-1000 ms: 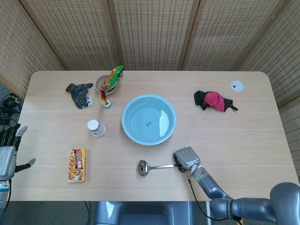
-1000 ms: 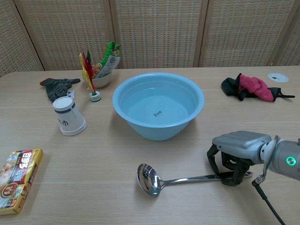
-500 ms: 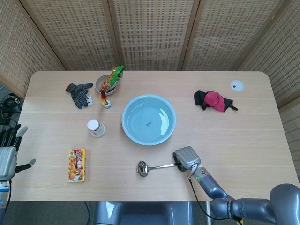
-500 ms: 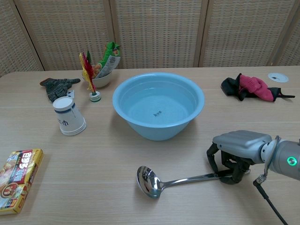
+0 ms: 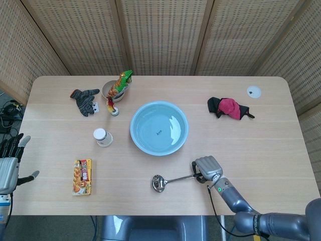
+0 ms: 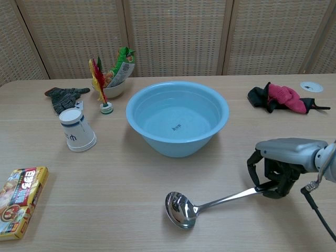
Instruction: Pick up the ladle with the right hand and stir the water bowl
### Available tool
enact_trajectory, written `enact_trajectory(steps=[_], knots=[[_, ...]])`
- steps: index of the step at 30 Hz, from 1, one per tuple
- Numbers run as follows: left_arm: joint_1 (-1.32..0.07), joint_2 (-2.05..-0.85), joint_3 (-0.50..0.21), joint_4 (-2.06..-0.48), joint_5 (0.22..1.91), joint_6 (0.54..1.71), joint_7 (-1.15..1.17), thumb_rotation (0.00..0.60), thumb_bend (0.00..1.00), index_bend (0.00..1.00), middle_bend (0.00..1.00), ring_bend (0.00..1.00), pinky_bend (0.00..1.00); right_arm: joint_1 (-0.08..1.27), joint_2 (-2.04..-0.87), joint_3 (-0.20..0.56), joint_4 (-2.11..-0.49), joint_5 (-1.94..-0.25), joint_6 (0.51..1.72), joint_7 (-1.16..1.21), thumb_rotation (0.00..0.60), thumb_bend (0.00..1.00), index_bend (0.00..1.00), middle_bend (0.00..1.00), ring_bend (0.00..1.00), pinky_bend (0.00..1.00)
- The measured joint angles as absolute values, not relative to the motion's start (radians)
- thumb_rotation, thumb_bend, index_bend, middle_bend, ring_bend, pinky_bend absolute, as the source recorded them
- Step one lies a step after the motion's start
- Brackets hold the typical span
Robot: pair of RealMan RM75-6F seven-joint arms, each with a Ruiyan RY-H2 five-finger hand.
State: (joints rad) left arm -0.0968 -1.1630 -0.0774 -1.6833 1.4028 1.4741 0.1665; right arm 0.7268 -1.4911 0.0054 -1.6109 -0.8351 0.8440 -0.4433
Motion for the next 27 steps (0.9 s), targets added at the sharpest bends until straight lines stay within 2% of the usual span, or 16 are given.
enact_trajectory(steps=[16,21,27], knots=[[-0.095,-1.158,-0.068,-1.693,1.414,1.474,0.163,0.600,0.00,0.00,0.00,0.00,0.00,0.707,-1.224,0.040,-1.890,-0.895,0.866,-0.361,0.600,0.86,0.74,0.99,0.98,1.00],[-0.096,-1.157,-0.073,-1.692,1.405,1.471,0.160,0.600,0.00,0.00,0.00,0.00,0.00,0.737,-1.156,0.087,-1.947,-0.884,0.874,-0.363,0.600,0.86,0.74,0.99,0.98,1.00],[-0.100,-1.155,-0.077,-1.689,1.391,1.459,0.155,0.600,0.00,0.00,0.00,0.00,0.00,0.797,-1.130,0.139,-1.946,-0.797,0.880,-0.398,0.600,0.87,0.74,1.00,0.98,1.00]])
